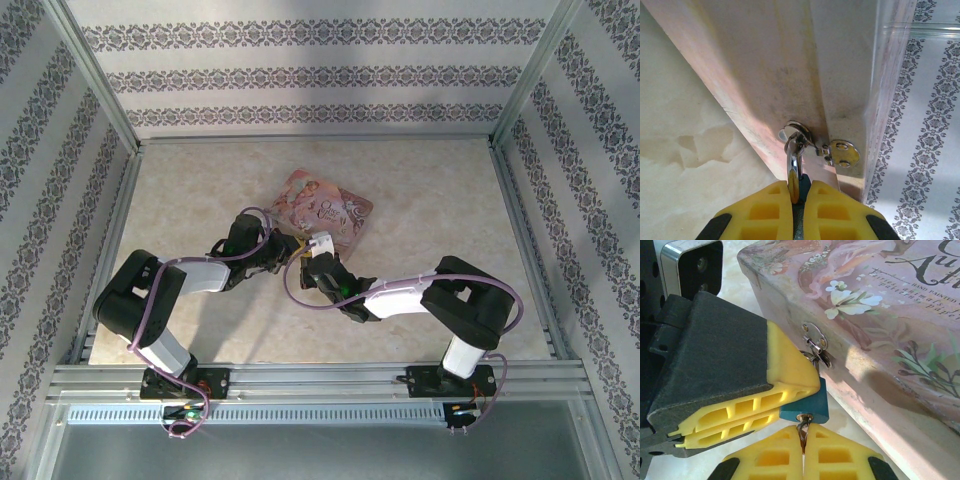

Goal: Unlock a padlock with a key

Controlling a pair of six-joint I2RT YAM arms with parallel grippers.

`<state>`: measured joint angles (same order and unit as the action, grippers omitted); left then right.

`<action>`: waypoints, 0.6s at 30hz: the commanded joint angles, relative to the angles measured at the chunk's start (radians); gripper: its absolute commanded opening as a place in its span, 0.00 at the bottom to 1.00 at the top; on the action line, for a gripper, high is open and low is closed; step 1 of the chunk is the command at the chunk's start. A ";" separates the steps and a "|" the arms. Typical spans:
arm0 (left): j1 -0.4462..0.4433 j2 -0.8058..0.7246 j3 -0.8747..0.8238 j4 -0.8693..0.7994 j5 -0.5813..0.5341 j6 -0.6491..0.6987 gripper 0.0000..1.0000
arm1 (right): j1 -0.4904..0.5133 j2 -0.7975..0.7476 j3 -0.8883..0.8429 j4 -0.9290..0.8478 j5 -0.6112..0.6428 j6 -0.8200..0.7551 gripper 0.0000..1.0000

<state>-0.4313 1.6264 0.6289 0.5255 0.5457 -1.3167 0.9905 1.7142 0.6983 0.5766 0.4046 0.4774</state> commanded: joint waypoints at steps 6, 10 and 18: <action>-0.041 0.004 0.010 0.065 0.063 0.004 0.07 | 0.000 -0.030 -0.013 0.078 0.031 0.041 0.10; -0.041 0.006 0.011 0.061 0.062 0.008 0.07 | 0.000 -0.095 -0.054 0.066 0.062 0.027 0.20; -0.041 0.019 -0.010 0.060 0.054 0.022 0.07 | -0.004 -0.259 -0.125 -0.019 0.122 -0.037 0.40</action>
<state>-0.4610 1.6417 0.6273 0.5289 0.5793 -1.3159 0.9905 1.5063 0.6003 0.5827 0.4721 0.4694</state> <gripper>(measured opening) 0.080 0.389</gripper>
